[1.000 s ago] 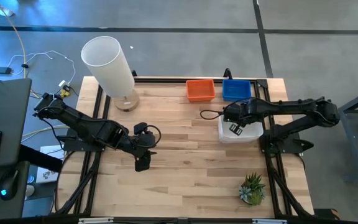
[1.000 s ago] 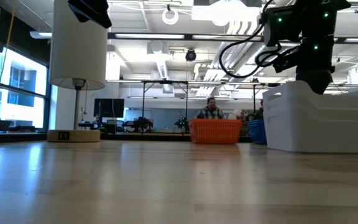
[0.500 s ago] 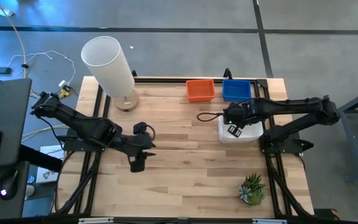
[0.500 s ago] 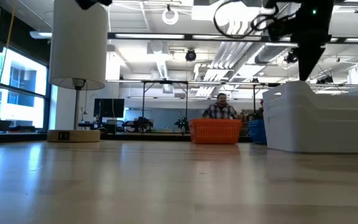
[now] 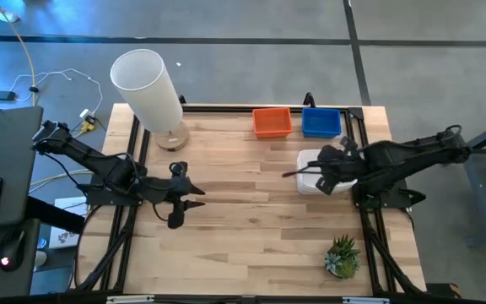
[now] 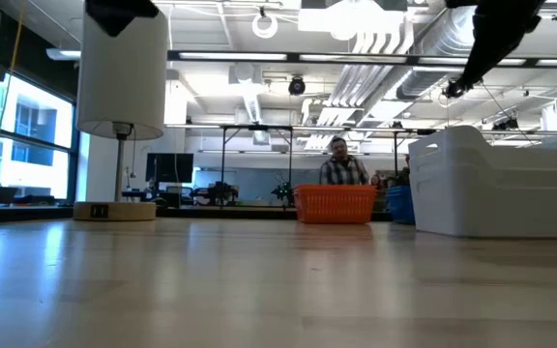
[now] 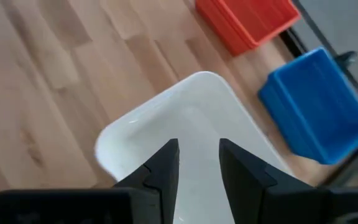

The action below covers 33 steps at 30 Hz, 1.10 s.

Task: Stack baskets by color
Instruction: Return to Home Position

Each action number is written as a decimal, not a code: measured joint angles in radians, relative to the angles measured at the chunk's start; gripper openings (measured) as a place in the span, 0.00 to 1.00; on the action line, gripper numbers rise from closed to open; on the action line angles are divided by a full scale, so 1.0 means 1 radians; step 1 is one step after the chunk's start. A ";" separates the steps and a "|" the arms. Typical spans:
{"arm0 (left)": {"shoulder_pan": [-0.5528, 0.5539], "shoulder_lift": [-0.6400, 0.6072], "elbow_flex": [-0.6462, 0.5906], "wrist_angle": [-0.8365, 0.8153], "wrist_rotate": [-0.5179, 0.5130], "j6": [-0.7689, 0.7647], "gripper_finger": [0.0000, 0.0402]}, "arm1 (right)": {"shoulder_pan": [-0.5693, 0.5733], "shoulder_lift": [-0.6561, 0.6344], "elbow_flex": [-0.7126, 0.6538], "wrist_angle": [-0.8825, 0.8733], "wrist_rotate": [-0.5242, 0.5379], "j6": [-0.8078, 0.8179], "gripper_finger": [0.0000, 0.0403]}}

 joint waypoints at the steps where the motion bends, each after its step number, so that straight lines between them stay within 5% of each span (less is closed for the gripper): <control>1: 0.000 -0.018 -0.032 0.029 0.000 -0.005 0.34 | 0.016 -0.026 -0.023 0.018 0.001 0.007 0.26; 20: 0.031 -0.354 -0.409 0.308 -0.006 0.041 0.34 | 0.199 -0.507 -0.421 0.425 0.070 -0.001 0.26; 33: 0.043 -0.602 -0.636 0.427 -0.018 0.052 0.34 | 0.259 -0.627 -0.631 0.609 0.069 -0.001 0.26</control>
